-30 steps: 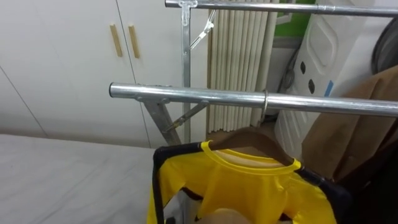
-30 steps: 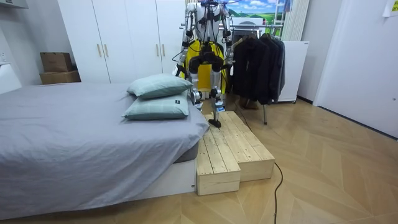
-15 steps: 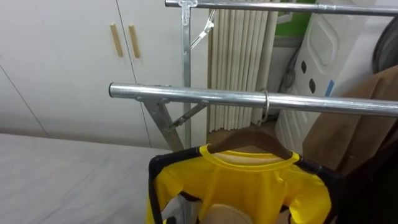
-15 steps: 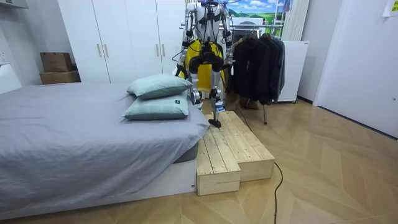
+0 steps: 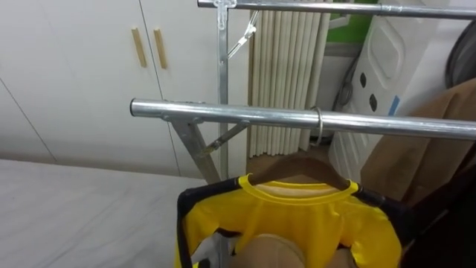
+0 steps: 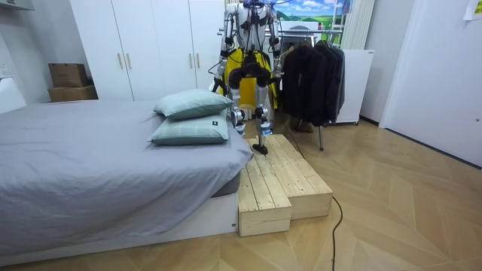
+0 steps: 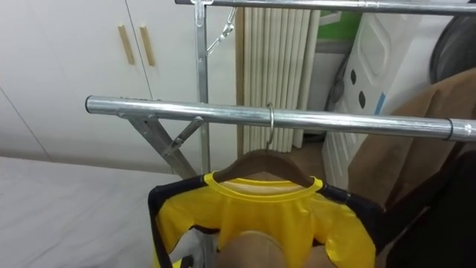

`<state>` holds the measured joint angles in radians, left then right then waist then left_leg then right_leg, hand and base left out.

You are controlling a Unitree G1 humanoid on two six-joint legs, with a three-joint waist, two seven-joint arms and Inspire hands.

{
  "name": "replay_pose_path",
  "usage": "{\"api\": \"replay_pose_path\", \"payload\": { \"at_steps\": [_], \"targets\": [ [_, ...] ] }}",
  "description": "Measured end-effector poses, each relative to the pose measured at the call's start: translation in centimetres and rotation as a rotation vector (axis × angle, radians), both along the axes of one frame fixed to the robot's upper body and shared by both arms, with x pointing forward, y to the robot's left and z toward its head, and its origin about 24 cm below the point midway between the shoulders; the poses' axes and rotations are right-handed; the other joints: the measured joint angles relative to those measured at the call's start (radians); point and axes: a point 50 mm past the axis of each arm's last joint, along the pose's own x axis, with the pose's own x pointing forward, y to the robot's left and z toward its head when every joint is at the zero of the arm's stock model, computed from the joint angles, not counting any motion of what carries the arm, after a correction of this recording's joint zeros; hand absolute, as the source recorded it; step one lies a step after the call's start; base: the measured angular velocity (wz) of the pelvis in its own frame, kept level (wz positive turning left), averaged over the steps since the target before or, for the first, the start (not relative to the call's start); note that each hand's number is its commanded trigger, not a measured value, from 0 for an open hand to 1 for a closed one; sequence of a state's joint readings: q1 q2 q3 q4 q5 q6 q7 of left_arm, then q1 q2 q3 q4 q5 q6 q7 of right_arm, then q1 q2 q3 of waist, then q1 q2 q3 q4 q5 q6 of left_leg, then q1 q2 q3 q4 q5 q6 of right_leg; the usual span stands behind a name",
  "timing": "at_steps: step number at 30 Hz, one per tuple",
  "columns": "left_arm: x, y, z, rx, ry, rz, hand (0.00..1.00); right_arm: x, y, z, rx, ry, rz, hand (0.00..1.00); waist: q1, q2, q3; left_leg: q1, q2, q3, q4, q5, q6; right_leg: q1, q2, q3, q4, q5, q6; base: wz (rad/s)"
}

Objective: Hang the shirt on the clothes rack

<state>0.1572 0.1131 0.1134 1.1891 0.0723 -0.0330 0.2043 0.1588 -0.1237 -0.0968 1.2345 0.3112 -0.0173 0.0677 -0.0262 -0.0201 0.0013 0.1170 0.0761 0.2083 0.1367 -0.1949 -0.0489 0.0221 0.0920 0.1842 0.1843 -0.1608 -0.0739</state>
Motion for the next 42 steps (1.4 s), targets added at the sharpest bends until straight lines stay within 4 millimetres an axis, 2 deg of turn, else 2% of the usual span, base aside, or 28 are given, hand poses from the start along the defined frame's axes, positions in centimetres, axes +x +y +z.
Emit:
{"api": "replay_pose_path", "payload": {
  "at_steps": [6,11,14,16,17,18,19,20,21,22,23,24,26,27,28,29,30,31,32,33,34,35,37,39,40,41,42],
  "targets": [
    [-0.3,0.2,0.1,0.007,-0.001,-0.013,0.00,1.2,0.2,0.2,-0.007,-0.050,0.062,0.00,0.005,0.000,0.0057,-0.002,0.002,-0.004,0.004,0.000,0.000,0.001,0.000,-0.003,0.000,-0.001,-0.001,0.01],
    [0.5,0.2,0.2,0.010,-0.037,-0.029,0.00,2.6,0.3,0.5,-0.037,-0.086,0.218,0.00,0.011,0.009,0.0042,-0.055,0.003,-0.041,0.031,0.000,0.000,-0.027,-0.005,-0.043,0.002,-0.002,-0.007,0.23],
    [1.1,0.0,0.2,0.007,-0.060,-0.046,0.00,3.9,0.4,0.7,-0.068,-0.095,0.331,0.00,0.026,0.020,0.0032,-0.112,0.007,-0.073,0.063,0.001,-0.002,-0.054,-0.006,-0.086,0.003,0.002,-0.014,0.33],
    [1.3,-0.1,0.2,0.003,-0.070,-0.064,0.00,4.9,0.3,0.8,-0.091,-0.095,0.430,0.00,0.038,0.029,0.0032,-0.147,0.012,-0.097,0.081,0.006,-0.011,-0.060,-0.013,-0.182,-0.004,0.008,-0.024,0.56],
    [1.6,-0.2,0.3,0.002,-0.078,-0.074,0.00,5.4,0.3,0.8,-0.094,-0.093,0.453,0.00,0.040,0.033,0.0030,-0.176,0.015,-0.106,0.098,0.010,-0.017,-0.060,-0.018,-0.253,-0.019,0.012,-0.030,0.67],
    [1.8,-0.2,0.3,0.001,-0.085,-0.076,0.00,5.7,0.4,0.8,-0.095,-0.093,0.462,0.00,0.040,0.035,0.0032,-0.188,0.016,-0.106,0.101,0.015,-0.019,-0.058,-0.021,-0.280,-0.026,0.013,-0.033,0.98],
    [2.5,-0.3,0.4,-0.008,-0.101,-0.078,0.00,5.7,0.4,0.8,-0.095,-0.085,0.459,0.00,0.042,0.035,0.0018,-0.211,0.013,-0.119,0.093,0.038,-0.022,-0.061,-0.027,-0.341,-0.037,0.014,-0.038,1.22],
    [3.2,-0.5,0.5,-0.019,-0.120,-0.095,0.00,5.8,0.3,0.8,-0.097,-0.082,0.459,0.00,0.046,0.026,-0.0016,-0.230,0.005,-0.117,0.068,0.071,-0.022,-0.066,-0.049,-0.426,-0.049,0.011,-0.045,1.35],
    [3.7,-0.6,0.5,-0.021,-0.130,-0.103,0.00,5.9,0.2,0.8,-0.100,-0.082,0.456,0.00,0.044,0.023,-0.0024,-0.240,0.003,-0.098,0.069,0.082,-0.016,-0.071,-0.059,-0.463,-0.058,0.008,-0.050,1.47],
    [4.0,-0.4,0.6,-0.021,-0.128,-0.121,0.00,5.9,0.1,0.8,-0.106,-0.073,0.450,0.00,0.036,0.022,0.0031,-0.266,0.016,-0.004,0.142,0.059,0.009,-0.073,-0.068,-0.528,-0.057,-0.002,-0.058,1.51],
    [3.7,-0.1,0.6,-0.033,-0.113,-0.124,0.00,5.9,0.1,0.8,-0.113,-0.064,0.444,0.00,0.036,0.023,0.0059,-0.271,0.040,0.096,0.238,0.018,0.031,-0.068,-0.074,-0.595,-0.044,-0.019,-0.065,1.50],
    [3.7,0.0,0.6,-0.040,-0.110,-0.126,0.00,5.9,0.1,0.8,-0.116,-0.060,0.443,0.00,0.035,0.027,0.0056,-0.269,0.053,0.130,0.282,-0.001,0.035,-0.061,-0.075,-0.628,-0.043,-0.026,-0.068,1.50],
    [3.4,0.4,0.6,-0.043,-0.082,-0.149,0.00,5.8,0.0,0.7,-0.123,-0.048,0.426,0.00,0.027,0.037,0.0083,-0.239,0.106,0.216,0.447,-0.059,0.044,-0.036,-0.074,-0.768,-0.029,-0.059,-0.072,1.63],
    [3.3,0.5,0.6,-0.043,-0.072,-0.158,0.00,5.7,0.0,0.7,-0.122,-0.045,0.418,0.00,0.027,0.039,0.0087,-0.220,0.115,0.236,0.472,-0.067,0.043,-0.031,-0.073,-0.796,-0.026,-0.067,-0.074,1.59],
    [3.2,0.5,0.6,-0.048,-0.064,-0.166,0.00,5.7,-0.1,0.7,-0.121,-0.043,0.406,0.00,0.026,0.039,0.0098,-0.176,0.125,0.273,0.494,-0.078,0.038,-0.030,-0.073,-0.848,-0.016,-0.078,-0.075,1.54],
    [3.1,0.3,0.5,-0.053,-0.062,-0.169,0.00,6.0,-0.1,0.8,-0.122,-0.049,0.401,0.00,0.027,0.041,0.0112,-0.139,0.123,0.293,0.491,-0.083,0.030,-0.030,-0.074,-0.904,-0.013,-0.083,-0.077,1.50],
    [3.1,0.1,0.5,-0.058,-0.062,-0.169,0.00,6.0,-0.1,0.8,-0.119,-0.050,0.396,0.00,0.026,0.041,0.0132,-0.121,0.122,0.307,0.482,-0.083,0.029,-0.033,-0.073,-0.932,-0.013,-0.083,-0.077,1.50],
    [3.2,-0.2,0.4,-0.066,-0.064,-0.169,0.00,6.2,0.0,0.8,-0.110,-0.060,0.381,0.00,0.022,0.041,0.0168,-0.081,0.114,0.323,0.458,-0.084,0.026,-0.038,-0.073,-0.988,-0.013,-0.084,-0.079,1.18],
    [3.2,-0.3,0.4,-0.071,-0.064,-0.171,0.00,6.2,0.0,0.8,-0.105,-0.066,0.371,0.00,0.022,0.041,0.0168,-0.060,0.109,0.328,0.435,-0.089,0.018,-0.041,-0.073,-1.013,-0.012,-0.084,-0.079,1.42],
    [3.3,-0.6,0.3,-0.080,-0.064,-0.180,0.00,6.3,0.1,0.8,-0.100,-0.078,0.365,0.00,0.018,0.039,0.0171,-0.020,0.094,0.341,0.378,-0.094,0.010,-0.044,-0.074,-1.065,-0.010,-0.084,-0.079,1.37],
    [3.5,-1.0,0.3,-0.084,-0.066,-0.192,0.00,6.5,0.1,0.8,-0.093,-0.091,0.351,0.00,0.008,0.046,0.0126,0.006,0.079,0.341,0.311,-0.095,0.011,-0.052,-0.076,-1.107,-0.005,-0.084,-0.079,1.48],
    [3.6,-1.4,0.2,-0.087,-0.071,-0.198,0.00,6.6,0.1,0.9,-0.088,-0.108,0.319,0.00,0.003,0.043,0.0132,0.029,0.049,0.351,0.226,-0.111,0.006,-0.067,-0.084,-1.140,0.018,-0.085,-0.078,1.12],
    [3.9,-2.0,0.1,-0.102,-0.072,-0.203,0.00,6.5,0.0,0.9,-0.082,-0.124,0.276,0.00,-0.009,0.044,0.0119,0.045,0.030,0.360,0.121,-0.123,0.023,-0.088,-0.099,-1.160,0.054,-0.085,-0.078,0.94],
    [4.3,-2.5,0.1,-0.113,-0.080,-0.216,0.00,5.8,-0.1,0.8,-0.074,-0.115,0.235,0.00,-0.021,0.041,0.0095,0.045,0.033,0.358,0.061,-0.136,0.002,-0.105,-0.112,-1.148,0.091,-0.084,-0.079,0.95],
    [4.4,-2.6,0.1,-0.116,-0.080,-0.217,0.00,5.4,0.0,0.7,-0.070,-0.108,0.220,0.00,-0.019,0.031,0.0060,0.043,0.030,0.343,0.044,-0.141,-0.014,-0.113,-0.120,-1.101,0.100,-0.077,-0.083,0.75],
    [3.8,-2.7,-0.1,-0.124,-0.066,-0.209,0.00,4.3,-0.1,0.5,-0.065,-0.084,0.193,0.00,-0.017,0.033,-0.0037,0.045,0.030,0.323,0.045,-0.134,-0.005,-0.111,-0.117,-1.042,0.095,-0.048,-0.088,0.68],
    [3.4,-2.7,-0.1,-0.129,-0.059,-0.197,0.00,3.8,-0.1,0.5,-0.063,-0.075,0.180,0.00,-0.018,0.035,-0.0081,0.046,0.030,0.306,0.045,-0.131,0.000,-0.109,-0.116,-1.006,0.091,-0.037,-0.088,0.66]
  ]
}}
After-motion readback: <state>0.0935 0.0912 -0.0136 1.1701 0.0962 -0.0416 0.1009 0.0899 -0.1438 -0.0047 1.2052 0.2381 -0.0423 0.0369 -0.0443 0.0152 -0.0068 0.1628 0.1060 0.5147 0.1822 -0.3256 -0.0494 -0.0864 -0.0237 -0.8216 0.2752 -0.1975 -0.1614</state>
